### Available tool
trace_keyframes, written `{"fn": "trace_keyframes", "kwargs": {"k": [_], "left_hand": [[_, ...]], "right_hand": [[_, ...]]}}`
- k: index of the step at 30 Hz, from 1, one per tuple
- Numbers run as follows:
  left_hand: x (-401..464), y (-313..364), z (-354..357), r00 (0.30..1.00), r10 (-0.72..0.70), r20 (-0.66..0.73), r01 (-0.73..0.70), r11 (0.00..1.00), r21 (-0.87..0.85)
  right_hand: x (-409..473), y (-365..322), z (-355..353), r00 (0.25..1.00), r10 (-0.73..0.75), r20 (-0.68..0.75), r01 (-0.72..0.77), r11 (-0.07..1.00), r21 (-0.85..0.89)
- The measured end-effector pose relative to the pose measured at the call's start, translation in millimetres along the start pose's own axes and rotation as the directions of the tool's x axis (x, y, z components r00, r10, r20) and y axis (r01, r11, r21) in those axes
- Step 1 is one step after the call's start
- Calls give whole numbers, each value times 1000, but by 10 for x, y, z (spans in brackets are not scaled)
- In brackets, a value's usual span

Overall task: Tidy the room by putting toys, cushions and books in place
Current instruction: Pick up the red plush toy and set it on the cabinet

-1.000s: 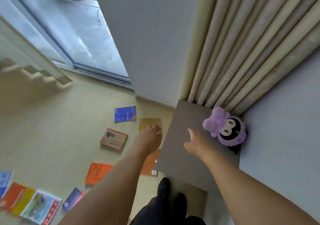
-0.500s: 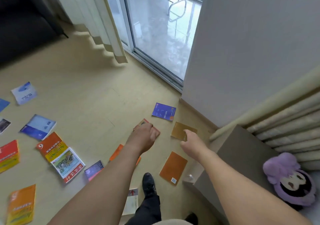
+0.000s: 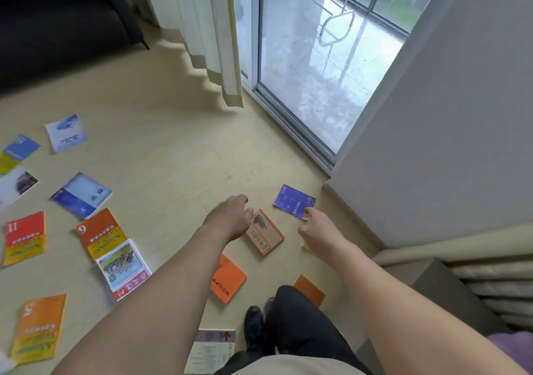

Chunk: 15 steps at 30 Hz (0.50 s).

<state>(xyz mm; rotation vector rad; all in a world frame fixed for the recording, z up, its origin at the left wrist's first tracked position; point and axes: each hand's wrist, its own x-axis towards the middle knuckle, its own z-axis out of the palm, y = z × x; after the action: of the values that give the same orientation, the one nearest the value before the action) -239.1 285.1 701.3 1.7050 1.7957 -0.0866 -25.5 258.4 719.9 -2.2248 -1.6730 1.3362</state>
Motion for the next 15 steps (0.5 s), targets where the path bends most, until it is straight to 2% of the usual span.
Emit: {"fn": "trace_keyframes", "kwargs": {"k": [7, 15], "left_hand": [[558, 131, -325, 997, 42, 57, -45, 997, 67], [1539, 306, -1232, 999, 39, -3, -38, 991, 129]], "right_hand": [[574, -270, -163, 1000, 6, 15, -6, 1000, -4], [1512, -931, -719, 997, -72, 28, 72, 997, -15]]}}
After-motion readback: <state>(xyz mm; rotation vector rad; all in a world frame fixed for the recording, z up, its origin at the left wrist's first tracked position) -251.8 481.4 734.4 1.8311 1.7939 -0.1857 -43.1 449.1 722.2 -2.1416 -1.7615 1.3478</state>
